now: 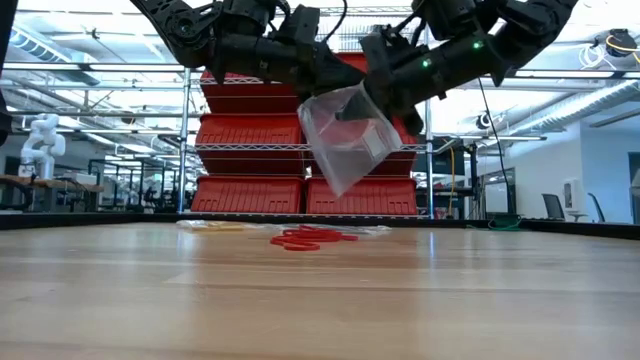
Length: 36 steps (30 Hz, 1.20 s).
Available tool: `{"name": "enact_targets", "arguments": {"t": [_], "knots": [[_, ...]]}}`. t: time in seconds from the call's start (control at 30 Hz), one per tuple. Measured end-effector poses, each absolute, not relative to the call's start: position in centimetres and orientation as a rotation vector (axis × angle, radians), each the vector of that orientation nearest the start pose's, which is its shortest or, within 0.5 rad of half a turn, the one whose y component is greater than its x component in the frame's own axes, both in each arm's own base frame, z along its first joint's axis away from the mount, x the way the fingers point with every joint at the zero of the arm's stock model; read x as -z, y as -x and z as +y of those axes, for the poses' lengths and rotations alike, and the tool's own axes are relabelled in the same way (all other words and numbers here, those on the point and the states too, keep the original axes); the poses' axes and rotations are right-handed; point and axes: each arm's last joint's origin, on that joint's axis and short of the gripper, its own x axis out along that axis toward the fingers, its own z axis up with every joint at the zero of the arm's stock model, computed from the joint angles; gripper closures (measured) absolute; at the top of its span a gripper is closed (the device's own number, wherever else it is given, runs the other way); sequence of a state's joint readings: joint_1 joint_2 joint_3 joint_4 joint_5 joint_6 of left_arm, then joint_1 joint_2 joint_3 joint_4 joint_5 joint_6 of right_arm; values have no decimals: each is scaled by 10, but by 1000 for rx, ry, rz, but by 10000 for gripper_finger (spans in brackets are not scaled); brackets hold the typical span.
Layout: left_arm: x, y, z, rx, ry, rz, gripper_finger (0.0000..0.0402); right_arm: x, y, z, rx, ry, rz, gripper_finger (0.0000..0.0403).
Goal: Sort rubber bands
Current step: Open the bottom right transparent zip bag
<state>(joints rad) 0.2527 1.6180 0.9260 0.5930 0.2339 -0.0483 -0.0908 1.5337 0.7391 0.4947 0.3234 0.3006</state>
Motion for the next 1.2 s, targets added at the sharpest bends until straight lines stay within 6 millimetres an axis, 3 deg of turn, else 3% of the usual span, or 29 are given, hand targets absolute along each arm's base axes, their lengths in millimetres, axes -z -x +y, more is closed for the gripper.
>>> {"name": "enact_targets", "arguments": {"t": [0.37, 0.5, 1.2], "knots": [[-244, -344, 84, -33, 104, 128, 402, -197, -310, -41, 507, -361, 307, 191], [-242, -344, 86, -39, 112, 154, 402, -196, -307, -36, 502, -361, 348, 149], [-240, -340, 96, -70, 116, 173, 402, -244, -267, -30, 402, -278, 377, 135]]}}
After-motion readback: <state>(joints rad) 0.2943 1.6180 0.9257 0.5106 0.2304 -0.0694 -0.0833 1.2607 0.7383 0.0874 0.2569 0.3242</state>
